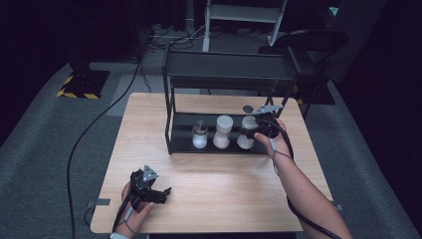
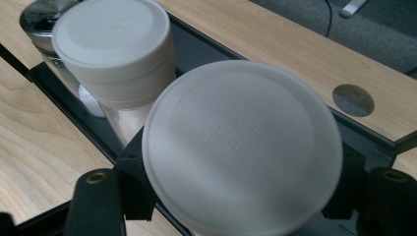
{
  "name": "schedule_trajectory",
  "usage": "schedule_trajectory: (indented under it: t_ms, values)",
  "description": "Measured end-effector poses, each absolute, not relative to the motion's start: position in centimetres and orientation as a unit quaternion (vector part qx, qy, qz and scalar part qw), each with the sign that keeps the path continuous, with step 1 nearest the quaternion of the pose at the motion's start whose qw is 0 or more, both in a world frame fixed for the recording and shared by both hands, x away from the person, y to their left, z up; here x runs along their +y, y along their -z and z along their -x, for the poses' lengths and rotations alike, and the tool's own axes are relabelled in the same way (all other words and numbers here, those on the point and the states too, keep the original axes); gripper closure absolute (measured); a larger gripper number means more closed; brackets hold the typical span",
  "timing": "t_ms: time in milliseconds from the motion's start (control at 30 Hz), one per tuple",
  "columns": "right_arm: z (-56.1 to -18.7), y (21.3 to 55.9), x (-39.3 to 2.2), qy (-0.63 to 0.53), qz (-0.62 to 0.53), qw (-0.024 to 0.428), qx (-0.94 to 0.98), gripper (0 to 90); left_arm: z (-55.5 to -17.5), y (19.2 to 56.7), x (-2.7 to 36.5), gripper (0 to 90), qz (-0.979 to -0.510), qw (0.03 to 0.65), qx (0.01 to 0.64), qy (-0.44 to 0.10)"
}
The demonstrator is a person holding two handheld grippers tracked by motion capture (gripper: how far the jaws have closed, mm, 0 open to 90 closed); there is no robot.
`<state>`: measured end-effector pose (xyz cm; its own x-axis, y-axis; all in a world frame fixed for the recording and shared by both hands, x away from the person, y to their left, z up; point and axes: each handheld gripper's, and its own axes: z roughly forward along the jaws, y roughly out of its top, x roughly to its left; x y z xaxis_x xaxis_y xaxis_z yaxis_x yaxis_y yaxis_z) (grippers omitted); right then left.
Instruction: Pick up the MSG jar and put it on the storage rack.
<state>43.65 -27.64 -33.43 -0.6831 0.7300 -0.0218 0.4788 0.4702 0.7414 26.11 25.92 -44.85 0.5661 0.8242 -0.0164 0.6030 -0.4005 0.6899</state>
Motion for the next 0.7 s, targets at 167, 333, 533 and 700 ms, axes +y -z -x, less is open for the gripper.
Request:
schedule_trajectory:
  t_ms: [167, 333, 533, 700]
  values:
    - [-44.0, 34.0, -27.5, -0.368, -0.365, 0.167, 0.839, 32.5, -26.1, 44.9, 25.9, 0.6, -0.820, 0.332, 0.435, -0.166]
    - [-44.3, 34.4, -27.5, -0.370, -0.366, 0.163, 0.838, 32.4, -26.1, 44.8, 25.9, 0.6, -0.820, 0.332, 0.436, -0.166]
    - [-44.5, 34.8, -27.8, -0.379, -0.369, 0.160, 0.833, 32.4, -26.1, 44.8, 25.9, 0.6, -0.820, 0.332, 0.436, -0.166]
    - [-44.4, 34.6, -27.9, -0.377, -0.370, 0.169, 0.832, 30.0, -26.1, 44.8, 25.9, 0.6, -0.819, 0.332, 0.437, -0.166]
